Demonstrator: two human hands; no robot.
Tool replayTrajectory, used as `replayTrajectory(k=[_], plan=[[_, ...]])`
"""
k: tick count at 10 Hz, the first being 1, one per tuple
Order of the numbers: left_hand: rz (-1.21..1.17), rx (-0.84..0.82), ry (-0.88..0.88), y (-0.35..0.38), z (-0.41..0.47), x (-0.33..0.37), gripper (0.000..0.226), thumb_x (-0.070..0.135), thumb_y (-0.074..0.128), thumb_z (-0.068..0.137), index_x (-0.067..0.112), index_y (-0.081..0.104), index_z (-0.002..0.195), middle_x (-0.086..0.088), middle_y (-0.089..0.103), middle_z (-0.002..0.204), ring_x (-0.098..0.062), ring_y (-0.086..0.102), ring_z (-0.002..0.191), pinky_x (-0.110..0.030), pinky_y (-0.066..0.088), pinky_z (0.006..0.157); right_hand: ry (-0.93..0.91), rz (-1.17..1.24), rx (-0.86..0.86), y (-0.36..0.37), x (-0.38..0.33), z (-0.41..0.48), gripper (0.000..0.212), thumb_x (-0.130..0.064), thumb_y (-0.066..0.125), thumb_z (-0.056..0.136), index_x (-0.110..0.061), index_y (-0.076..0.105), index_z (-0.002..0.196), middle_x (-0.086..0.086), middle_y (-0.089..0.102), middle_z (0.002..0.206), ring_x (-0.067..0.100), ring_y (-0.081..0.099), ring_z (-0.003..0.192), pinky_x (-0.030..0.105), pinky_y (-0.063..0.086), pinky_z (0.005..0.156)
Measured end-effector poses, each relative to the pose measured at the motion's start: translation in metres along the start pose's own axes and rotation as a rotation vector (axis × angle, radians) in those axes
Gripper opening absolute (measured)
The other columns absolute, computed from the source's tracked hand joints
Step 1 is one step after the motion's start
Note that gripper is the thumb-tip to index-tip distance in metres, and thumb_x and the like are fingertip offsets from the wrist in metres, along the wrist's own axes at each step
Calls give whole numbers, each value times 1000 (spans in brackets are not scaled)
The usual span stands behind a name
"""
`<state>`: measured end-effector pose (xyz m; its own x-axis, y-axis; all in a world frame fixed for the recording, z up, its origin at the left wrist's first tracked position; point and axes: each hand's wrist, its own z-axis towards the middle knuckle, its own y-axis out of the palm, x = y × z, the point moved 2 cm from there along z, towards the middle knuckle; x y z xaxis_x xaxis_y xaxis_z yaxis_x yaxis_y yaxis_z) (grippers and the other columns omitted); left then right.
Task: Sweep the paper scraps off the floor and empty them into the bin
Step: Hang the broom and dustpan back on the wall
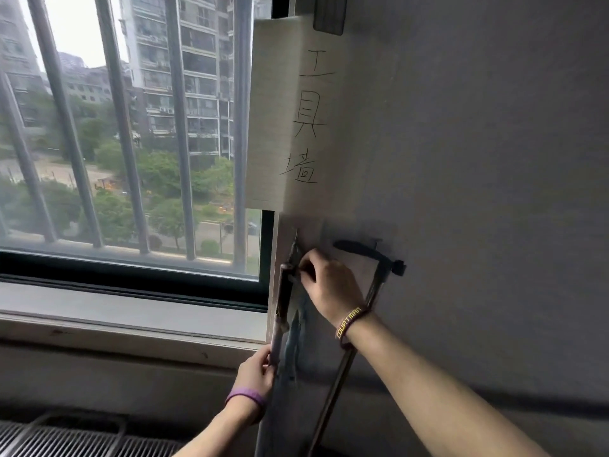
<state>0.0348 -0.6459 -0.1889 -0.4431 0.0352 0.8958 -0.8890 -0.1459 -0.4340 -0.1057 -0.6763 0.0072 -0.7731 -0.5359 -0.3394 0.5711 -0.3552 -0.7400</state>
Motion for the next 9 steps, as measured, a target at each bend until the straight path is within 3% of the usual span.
replayTrajectory(k=[1,2,4,7,8,9], plan=[[55,-44,-82,4,-1,-5,58,-12,45,82,44,57,72,6,68,76,-20,66,80,-12,45,70,55,79,-32,-1,-1,-7,11,-22,60,89,-15,61,96,6,71,94,24,66,85,35,54,73],[127,-83,-129,6,0,-7,37,-6,48,81,28,60,86,-2,70,85,-25,68,90,-21,48,78,114,93,-144,1,-1,-17,15,-21,59,89,-16,62,102,6,72,100,25,67,93,34,54,79],[301,-131,-192,6,11,11,25,9,51,87,9,66,107,-13,70,109,-30,62,108,-28,47,87,226,145,-155,-6,1,-32,23,-21,57,90,-17,63,112,4,72,109,23,65,102,33,52,89],[599,-72,-205,-16,-18,74,33,41,49,91,18,67,106,-8,69,114,-30,62,108,-33,49,89,244,210,-242,-47,5,-69,21,-17,58,89,-15,65,108,2,70,105,17,65,97,30,51,89],[594,-48,-80,-22,-30,114,39,47,49,92,15,71,100,-9,72,107,-28,65,102,-32,51,86,210,407,-216,-104,-5,-82,17,-13,60,90,-15,66,105,0,69,102,12,64,96,26,50,89],[528,-4,-5,-23,-42,161,42,48,50,91,11,69,90,-10,72,100,-29,65,97,-31,51,81,58,688,-7,-213,-28,-98,14,-16,58,90,-16,66,101,0,71,95,9,66,89,25,53,79]])
